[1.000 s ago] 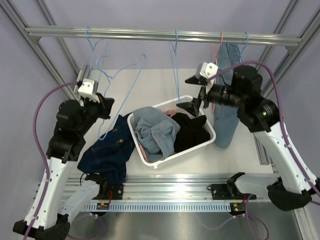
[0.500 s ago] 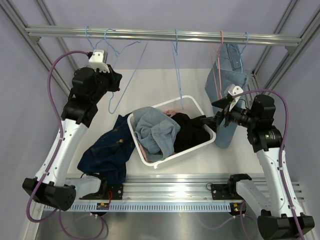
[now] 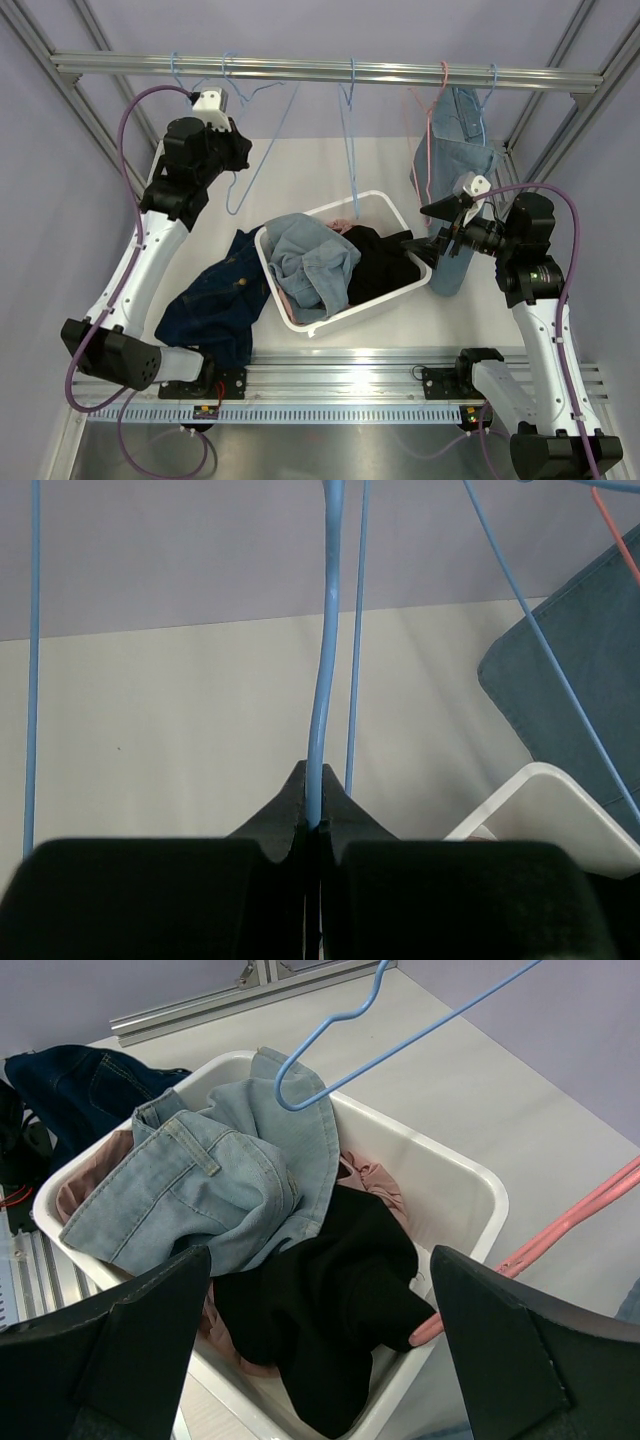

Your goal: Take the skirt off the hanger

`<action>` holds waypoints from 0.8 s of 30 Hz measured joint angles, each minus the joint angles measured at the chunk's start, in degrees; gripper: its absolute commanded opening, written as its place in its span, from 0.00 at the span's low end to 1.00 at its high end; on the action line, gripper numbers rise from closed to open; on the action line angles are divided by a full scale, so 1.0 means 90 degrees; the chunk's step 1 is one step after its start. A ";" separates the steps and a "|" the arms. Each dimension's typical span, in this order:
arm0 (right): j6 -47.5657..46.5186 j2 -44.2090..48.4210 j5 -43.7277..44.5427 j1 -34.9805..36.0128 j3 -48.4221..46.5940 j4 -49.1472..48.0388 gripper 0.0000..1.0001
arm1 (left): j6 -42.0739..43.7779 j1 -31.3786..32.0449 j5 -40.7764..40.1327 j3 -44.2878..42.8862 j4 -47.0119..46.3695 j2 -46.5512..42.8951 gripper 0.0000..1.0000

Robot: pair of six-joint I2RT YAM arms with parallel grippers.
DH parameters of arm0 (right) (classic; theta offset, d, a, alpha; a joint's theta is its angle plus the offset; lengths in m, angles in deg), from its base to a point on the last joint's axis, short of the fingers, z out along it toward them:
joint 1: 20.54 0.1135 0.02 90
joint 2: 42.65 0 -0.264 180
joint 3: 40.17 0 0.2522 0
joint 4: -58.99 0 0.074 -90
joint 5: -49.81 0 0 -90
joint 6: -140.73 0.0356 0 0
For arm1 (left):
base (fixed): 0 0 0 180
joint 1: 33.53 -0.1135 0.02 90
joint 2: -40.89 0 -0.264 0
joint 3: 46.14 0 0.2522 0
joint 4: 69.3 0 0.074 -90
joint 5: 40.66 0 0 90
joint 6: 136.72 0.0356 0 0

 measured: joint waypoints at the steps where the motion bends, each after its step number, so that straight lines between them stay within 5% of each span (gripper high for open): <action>1: 0.0000 0.0000 -0.0022 0.0000 0.0000 0.0000 0.99 | -0.0002 0.0000 0.0000 0.0000 0.0005 0.0041 0.02; 6: -0.0005 0.0000 -0.0034 -0.0005 0.0007 0.0000 0.99 | -0.0027 0.0000 0.0007 0.0039 -0.0010 0.0104 0.19; 7: -0.0007 -0.0002 -0.0034 -0.0005 0.0010 0.0000 0.99 | -0.0024 0.0000 0.0007 0.0097 -0.0024 0.0075 0.26; 8: -0.0010 0.0000 -0.0036 -0.0005 0.0010 0.0000 0.99 | -0.0017 0.0000 0.0010 0.0175 -0.0032 0.0034 0.46; 11: -0.0022 -0.0002 -0.0041 -0.0007 0.0010 0.0002 0.99 | -0.0036 0.0000 0.0024 0.0542 -0.0015 -0.0243 0.74; 24: -0.0168 -0.0002 -0.0206 -0.0253 0.0019 0.0007 1.00 | -0.0080 0.0000 0.0019 0.2152 0.0459 -0.3288 0.98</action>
